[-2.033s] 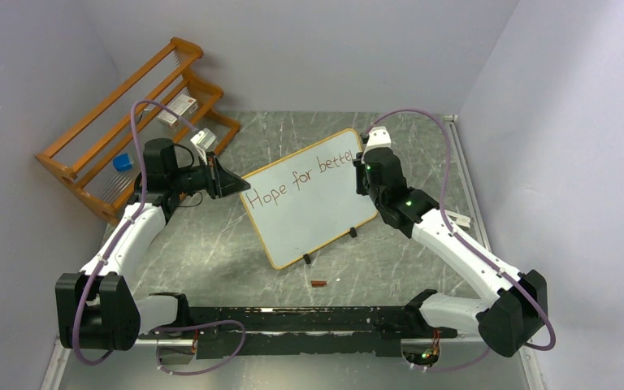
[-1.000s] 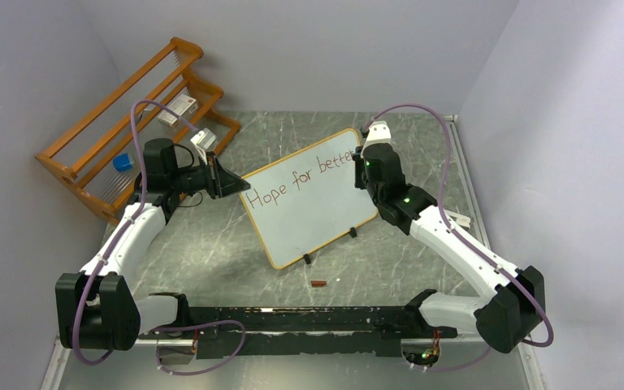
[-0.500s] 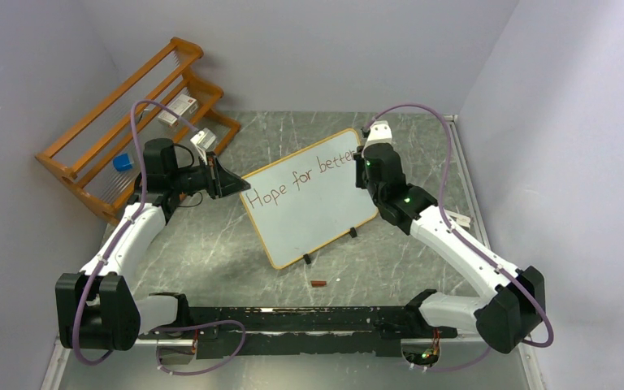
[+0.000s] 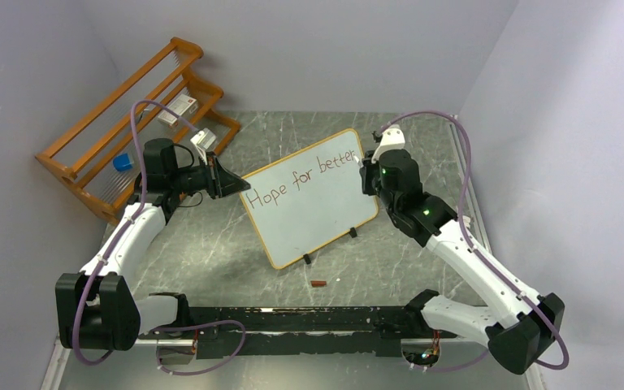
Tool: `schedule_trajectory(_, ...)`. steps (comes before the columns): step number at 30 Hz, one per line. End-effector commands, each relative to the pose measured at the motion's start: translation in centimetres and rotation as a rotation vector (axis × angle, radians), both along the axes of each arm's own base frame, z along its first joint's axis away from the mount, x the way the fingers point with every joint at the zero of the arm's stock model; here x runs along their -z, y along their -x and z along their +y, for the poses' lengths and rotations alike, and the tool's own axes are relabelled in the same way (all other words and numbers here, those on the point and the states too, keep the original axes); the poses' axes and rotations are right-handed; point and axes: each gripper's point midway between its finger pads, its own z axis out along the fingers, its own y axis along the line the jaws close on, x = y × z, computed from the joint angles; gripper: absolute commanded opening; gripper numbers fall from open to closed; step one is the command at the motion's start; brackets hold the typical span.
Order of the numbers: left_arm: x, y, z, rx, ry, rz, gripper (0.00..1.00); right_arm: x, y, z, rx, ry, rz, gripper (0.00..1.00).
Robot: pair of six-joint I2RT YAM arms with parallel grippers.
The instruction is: Write a sentence on the whiteboard
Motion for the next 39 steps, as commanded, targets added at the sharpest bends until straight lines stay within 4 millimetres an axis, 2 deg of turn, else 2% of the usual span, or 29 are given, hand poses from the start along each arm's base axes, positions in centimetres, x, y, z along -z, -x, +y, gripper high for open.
schedule_trajectory(1,3.5,0.1,0.4,-0.035,-0.076,0.076,0.05,-0.1,1.8,0.8,-0.055,-0.029,0.038,0.00)
schedule_trajectory(12,3.6,0.2,0.4,-0.041,-0.080,0.076,0.05,1.6,5.7,1.9,-0.127,-0.016,0.124,0.00)
schedule_trajectory(19,3.7,0.1,0.4,-0.042,-0.081,0.078,0.05,4.3,8.9,5.0,-0.190,0.009,0.153,0.00)
schedule_trajectory(24,3.7,0.1,0.4,-0.042,-0.080,0.078,0.05,5.8,10.5,7.0,-0.230,0.045,0.144,0.00)
schedule_trajectory(39,3.8,0.1,0.5,-0.046,-0.081,0.084,0.05,7.3,12.4,12.7,-0.324,0.089,0.107,0.00)
